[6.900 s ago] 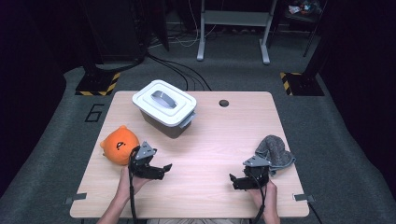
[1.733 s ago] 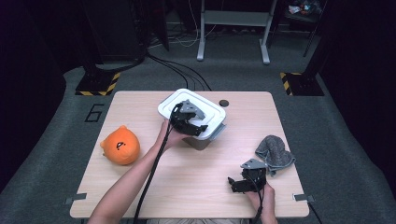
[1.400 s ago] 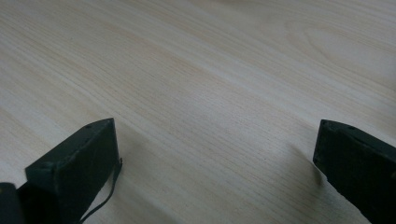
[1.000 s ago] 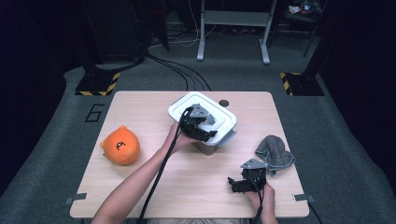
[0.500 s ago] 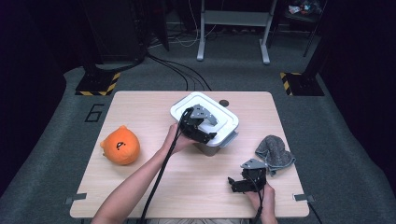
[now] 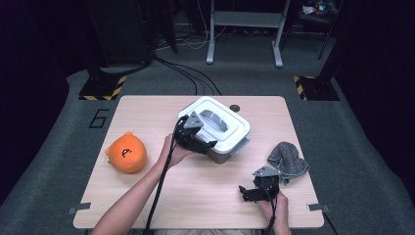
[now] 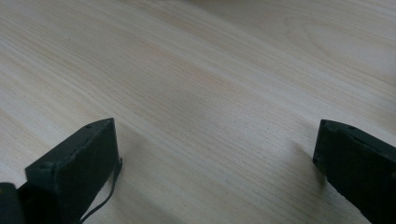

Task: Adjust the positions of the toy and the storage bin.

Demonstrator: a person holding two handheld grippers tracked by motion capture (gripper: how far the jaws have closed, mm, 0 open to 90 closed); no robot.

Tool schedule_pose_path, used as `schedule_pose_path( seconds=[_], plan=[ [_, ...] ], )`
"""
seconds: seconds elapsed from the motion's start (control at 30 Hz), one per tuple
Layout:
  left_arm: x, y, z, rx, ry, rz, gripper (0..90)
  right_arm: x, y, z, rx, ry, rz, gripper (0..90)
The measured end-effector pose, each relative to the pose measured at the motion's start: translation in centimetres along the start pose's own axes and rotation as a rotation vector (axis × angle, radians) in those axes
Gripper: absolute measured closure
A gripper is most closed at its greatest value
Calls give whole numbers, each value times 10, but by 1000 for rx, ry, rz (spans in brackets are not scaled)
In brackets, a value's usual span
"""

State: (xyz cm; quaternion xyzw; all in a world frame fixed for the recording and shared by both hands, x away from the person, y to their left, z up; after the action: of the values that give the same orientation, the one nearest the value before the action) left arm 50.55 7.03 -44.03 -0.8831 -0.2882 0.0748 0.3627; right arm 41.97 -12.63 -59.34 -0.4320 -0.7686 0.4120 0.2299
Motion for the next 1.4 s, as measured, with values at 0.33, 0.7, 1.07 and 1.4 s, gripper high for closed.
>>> schedule_pose_path(
  seconds=[0.33,0.7,1.07,1.4],
  plan=[
    [-12,-15,28,1,1,-16,112,-1,0,0,2,-7,3,0],
    [-33,-5,77,57,-12,-3,112,-1,0,0,-5,9,13,2],
    [-36,14,138,145,-75,-7,112,-1,-1,0,-3,-15,13,6],
    [-38,28,167,190,-94,-19,112,-1,-8,-3,-10,-31,25,8]
  ],
)
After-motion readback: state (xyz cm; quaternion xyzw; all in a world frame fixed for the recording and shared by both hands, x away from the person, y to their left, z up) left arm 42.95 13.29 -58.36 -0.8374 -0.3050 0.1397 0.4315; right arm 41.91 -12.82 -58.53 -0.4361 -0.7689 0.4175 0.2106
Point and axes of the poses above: each handheld gripper's, and its own axes: y roughly forward along the jaws, z roughly out of its underside, x roughly to its left, the point moved 9 cm from there along y, roughly forward along the jaws, and after that the axes turned 12 degrees about x, right-handed, at the moved point
